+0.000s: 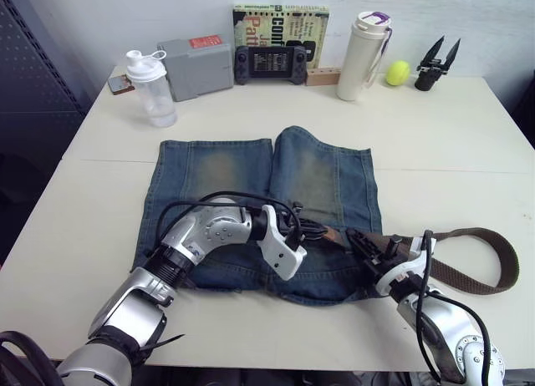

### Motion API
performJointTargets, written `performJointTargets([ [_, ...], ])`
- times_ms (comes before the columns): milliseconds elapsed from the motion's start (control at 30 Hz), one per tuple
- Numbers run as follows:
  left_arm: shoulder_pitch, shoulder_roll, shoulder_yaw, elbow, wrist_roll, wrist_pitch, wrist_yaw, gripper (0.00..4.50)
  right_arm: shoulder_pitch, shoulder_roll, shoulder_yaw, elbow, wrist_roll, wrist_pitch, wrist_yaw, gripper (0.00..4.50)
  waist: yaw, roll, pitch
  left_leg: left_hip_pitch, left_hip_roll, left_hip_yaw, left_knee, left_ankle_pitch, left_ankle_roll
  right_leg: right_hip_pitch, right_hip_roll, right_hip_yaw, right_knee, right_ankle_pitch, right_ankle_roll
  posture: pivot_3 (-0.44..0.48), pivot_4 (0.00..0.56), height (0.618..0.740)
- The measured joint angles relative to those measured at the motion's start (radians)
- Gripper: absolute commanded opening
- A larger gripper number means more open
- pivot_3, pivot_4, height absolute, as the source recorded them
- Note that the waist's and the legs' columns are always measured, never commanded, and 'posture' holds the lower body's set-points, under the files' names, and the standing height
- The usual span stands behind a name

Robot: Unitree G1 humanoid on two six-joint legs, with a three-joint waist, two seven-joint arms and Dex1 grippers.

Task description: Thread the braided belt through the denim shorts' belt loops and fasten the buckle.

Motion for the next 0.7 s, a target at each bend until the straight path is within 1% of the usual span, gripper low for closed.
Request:
performJointTargets([
  [100,-0.007,0.006,-0.005,-0.001,0.009,-0.003,-0.002,0.05,0.000,-0.002,0.000,-0.007,-0.007,0.000,-0.008,0.00,0.001,0.000,0.000,0.000,0.000,0.000,0.000,0.000,0.000,0.000,0.000,0.000,0.000,0.000,0.000,0.000,0.150,0.731],
  [133,-0.010,0.009,-0.007,-0.001,0.010,-0.004,-0.004,0.00,0.000,-0.003,0.001,-0.010,-0.011,0.000,-0.011,0.87,0.001,0.000,0.000,0.000,0.000,0.000,0.000,0.000,0.000,0.000,0.000,0.000,0.000,0.000,0.000,0.000,0.150,0.731],
  [167,-0.013,0.010,-0.010,-0.001,0.011,-0.005,-0.006,0.00,0.000,-0.005,0.004,-0.010,-0.016,0.000,-0.015,1.07,0.001,0.000,0.000,0.000,0.000,0.000,0.000,0.000,0.000,0.000,0.000,0.000,0.000,0.000,0.000,0.000,0.150,0.731],
  [200,-0.015,0.010,-0.015,-0.002,0.013,-0.004,-0.010,0.00,0.001,-0.005,0.011,-0.012,-0.019,0.000,-0.017,1.45,0.001,0.000,0.000,0.000,0.000,0.000,0.000,0.000,0.000,0.000,0.000,0.000,0.000,0.000,0.000,0.000,0.150,0.731],
  [233,-0.018,0.012,-0.019,-0.005,0.014,-0.004,-0.014,0.00,0.001,-0.006,0.014,-0.025,-0.019,0.000,-0.014,1.94,0.000,0.000,0.000,0.000,0.000,0.000,0.000,0.000,0.000,0.000,0.000,0.000,0.000,0.000,0.000,0.000,0.150,0.731],
  [267,-0.018,0.014,-0.020,-0.013,0.013,0.000,-0.021,0.00,0.002,-0.016,0.011,-0.038,-0.017,0.000,-0.011,2.30,0.000,0.000,0.000,0.000,0.000,0.000,0.000,0.000,0.000,0.000,0.000,0.000,0.000,0.000,0.000,0.000,0.150,0.731],
  [367,-0.018,0.015,-0.025,-0.030,0.013,0.006,-0.029,0.00,0.002,-0.050,0.004,-0.066,0.009,0.003,-0.007,3.64,0.002,0.000,0.000,-0.001,0.000,-0.001,0.000,0.000,0.000,0.000,0.000,-0.001,0.000,0.000,0.000,0.000,0.150,0.731],
  [400,-0.018,0.015,-0.026,-0.030,0.013,0.006,-0.029,0.00,0.003,-0.063,0.002,-0.071,0.014,0.005,-0.006,4.22,0.003,0.000,0.000,-0.001,0.000,-0.001,0.000,0.000,0.000,0.000,-0.001,-0.001,0.000,0.000,0.000,0.000,0.150,0.731],
  [433,-0.018,0.014,-0.027,-0.031,0.013,0.008,-0.028,0.00,0.012,-0.091,-0.005,-0.080,0.026,0.015,0.001,4.41,0.003,0.000,0.000,-0.001,0.000,-0.001,0.000,0.000,0.000,0.000,-0.001,-0.001,-0.001,0.000,0.000,0.000,0.150,0.731],
  [533,-0.017,0.015,-0.028,-0.033,0.009,0.013,-0.022,0.00,0.061,-0.264,-0.062,-0.116,0.034,0.080,0.063,4.41,0.008,0.001,0.001,-0.002,-0.001,-0.001,0.000,0.000,0.002,0.000,-0.002,-0.001,-0.002,0.000,0.000,0.000,0.150,0.731],
  [567,-0.017,0.017,-0.027,-0.033,0.007,0.017,-0.020,0.00,0.095,-0.356,-0.104,-0.131,0.009,0.120,0.116,4.41,0.008,0.001,0.001,-0.002,-0.002,-0.002,0.001,0.000,0.002,0.002,-0.002,-0.002,-0.003,0.000,0.001,0.000,0.150,0.731],
  [633,-0.016,0.018,-0.027,-0.032,0.006,0.023,-0.021,0.00,0.130,-0.478,-0.143,-0.179,-0.045,0.184,0.205,4.41,0.006,0.002,0.001,-0.001,-0.002,-0.002,0.000,-0.001,0.003,0.002,-0.002,-0.001,-0.003,0.001,0.001,0.000,0.150,0.731],
  [667,-0.016,0.017,-0.028,-0.032,0.006,0.025,-0.021,0.00,0.143,-0.512,-0.157,-0.204,-0.069,0.201,0.243,4.41,0.005,0.002,0.001,-0.001,-0.002,-0.002,0.000,-0.001,0.003,0.002,-0.001,-0.001,-0.004,0.001,0.001,0.000,0.150,0.731],
  [700,-0.015,0.017,-0.028,-0.032,0.006,0.027,-0.021,0.00,0.166,-0.566,-0.175,-0.256,-0.148,0.218,0.335,4.41,0.004,0.002,0.001,-0.001,-0.002,-0.002,0.000,-0.001,0.003,0.002,0.000,-0.002,-0.004,0.001,0.001,0.000,0.150,0.731],
])
